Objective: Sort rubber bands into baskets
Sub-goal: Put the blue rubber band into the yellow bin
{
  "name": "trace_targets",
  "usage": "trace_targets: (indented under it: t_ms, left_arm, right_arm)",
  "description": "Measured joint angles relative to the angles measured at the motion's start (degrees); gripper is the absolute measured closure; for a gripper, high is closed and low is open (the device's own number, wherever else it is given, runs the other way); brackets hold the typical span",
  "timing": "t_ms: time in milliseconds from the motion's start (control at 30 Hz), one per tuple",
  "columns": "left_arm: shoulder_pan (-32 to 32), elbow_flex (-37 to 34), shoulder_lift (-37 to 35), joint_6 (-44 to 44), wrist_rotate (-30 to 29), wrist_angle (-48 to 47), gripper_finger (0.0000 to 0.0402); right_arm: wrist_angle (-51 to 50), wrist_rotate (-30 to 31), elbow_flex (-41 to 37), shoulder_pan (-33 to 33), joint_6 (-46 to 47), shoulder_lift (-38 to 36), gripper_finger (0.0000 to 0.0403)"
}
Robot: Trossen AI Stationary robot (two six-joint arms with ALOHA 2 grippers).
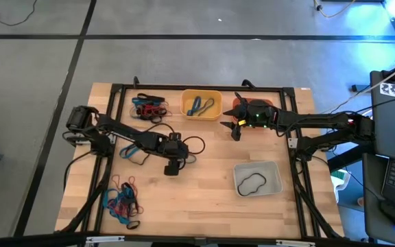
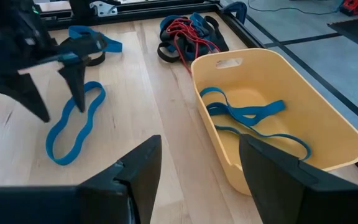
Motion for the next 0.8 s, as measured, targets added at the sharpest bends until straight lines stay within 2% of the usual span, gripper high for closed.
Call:
trace_targets:
  t_ms: [233, 467, 667, 800]
  left_arm:
    - [0.1, 0.0, 1.6, 0.3, -4.0, -1.8, 0.0151]
    - [1.0, 0.1, 3.6, 2.6, -4.1, -1.1, 0.0151]
    - [2.9, 0.2, 4.0, 2.2, 1.2, -0.7, 0.0157]
    - [5.0, 0.1, 4.1, 1.0, 7.6, -0.3, 0.0194]
  right_arm:
    - [0.0, 0.0, 0.0, 0.0, 0.0, 0.0, 0.0189]
    - [0.1, 0.0, 0.0, 0.0, 0.0, 0.0, 0.0189]
    - [0.1, 0.0, 0.0, 0.0, 0.0, 0.0, 0.0189]
    - [0.1, 0.0, 0.0, 0.0, 0.0, 0.0, 0.0189]
